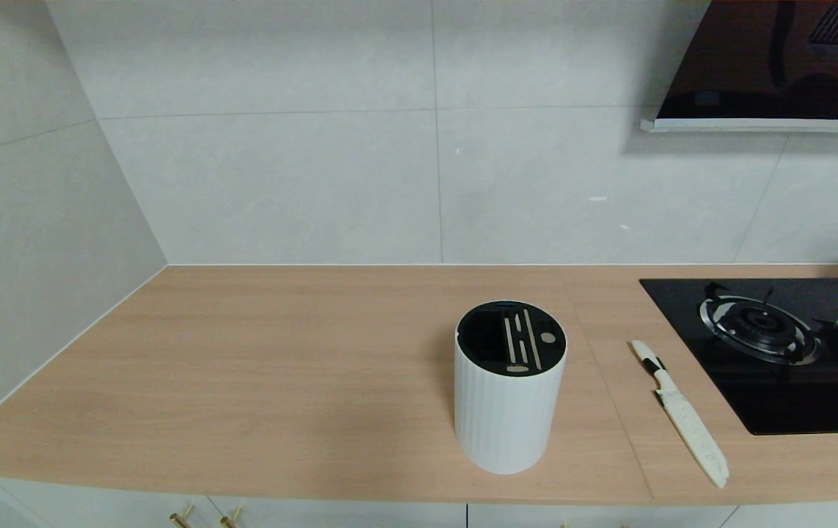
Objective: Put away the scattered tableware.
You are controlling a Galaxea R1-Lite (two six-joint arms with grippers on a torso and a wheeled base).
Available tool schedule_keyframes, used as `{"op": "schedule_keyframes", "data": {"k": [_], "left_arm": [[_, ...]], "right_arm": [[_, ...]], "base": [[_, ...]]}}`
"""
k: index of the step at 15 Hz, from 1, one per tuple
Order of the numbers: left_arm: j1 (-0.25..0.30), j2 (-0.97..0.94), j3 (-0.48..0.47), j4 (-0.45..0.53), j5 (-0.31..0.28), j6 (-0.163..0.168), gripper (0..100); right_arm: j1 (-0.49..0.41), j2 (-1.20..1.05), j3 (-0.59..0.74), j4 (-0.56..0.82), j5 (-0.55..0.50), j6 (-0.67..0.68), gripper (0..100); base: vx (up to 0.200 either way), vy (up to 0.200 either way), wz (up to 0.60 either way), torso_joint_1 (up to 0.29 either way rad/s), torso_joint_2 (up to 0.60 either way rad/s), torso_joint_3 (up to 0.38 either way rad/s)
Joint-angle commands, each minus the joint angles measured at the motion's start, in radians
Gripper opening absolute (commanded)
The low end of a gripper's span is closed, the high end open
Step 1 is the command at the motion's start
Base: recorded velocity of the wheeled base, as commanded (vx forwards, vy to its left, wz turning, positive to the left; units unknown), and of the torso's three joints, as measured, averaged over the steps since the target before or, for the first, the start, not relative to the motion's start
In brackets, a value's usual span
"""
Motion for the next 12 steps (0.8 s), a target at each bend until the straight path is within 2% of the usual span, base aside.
{"op": "schedule_keyframes", "data": {"k": [1,2,5,12], "left_arm": [[0.0,0.0,0.0,0.0,0.0,0.0,100],[0.0,0.0,0.0,0.0,0.0,0.0,100],[0.0,0.0,0.0,0.0,0.0,0.0,100],[0.0,0.0,0.0,0.0,0.0,-0.002,100]], "right_arm": [[0.0,0.001,0.0,0.0,0.0,0.0,100],[0.0,0.001,0.0,0.0,0.0,0.0,100],[0.0,0.001,0.0,0.0,0.0,0.0,100],[0.0,0.001,0.0,0.0,0.0,0.001,100]], "base": [[0.0,0.0,0.0,0.0,0.0,0.0],[0.0,0.0,0.0,0.0,0.0,0.0],[0.0,0.0,-0.6,0.002,0.0,0.002],[0.0,0.0,0.0,0.0,0.0,0.0]]}}
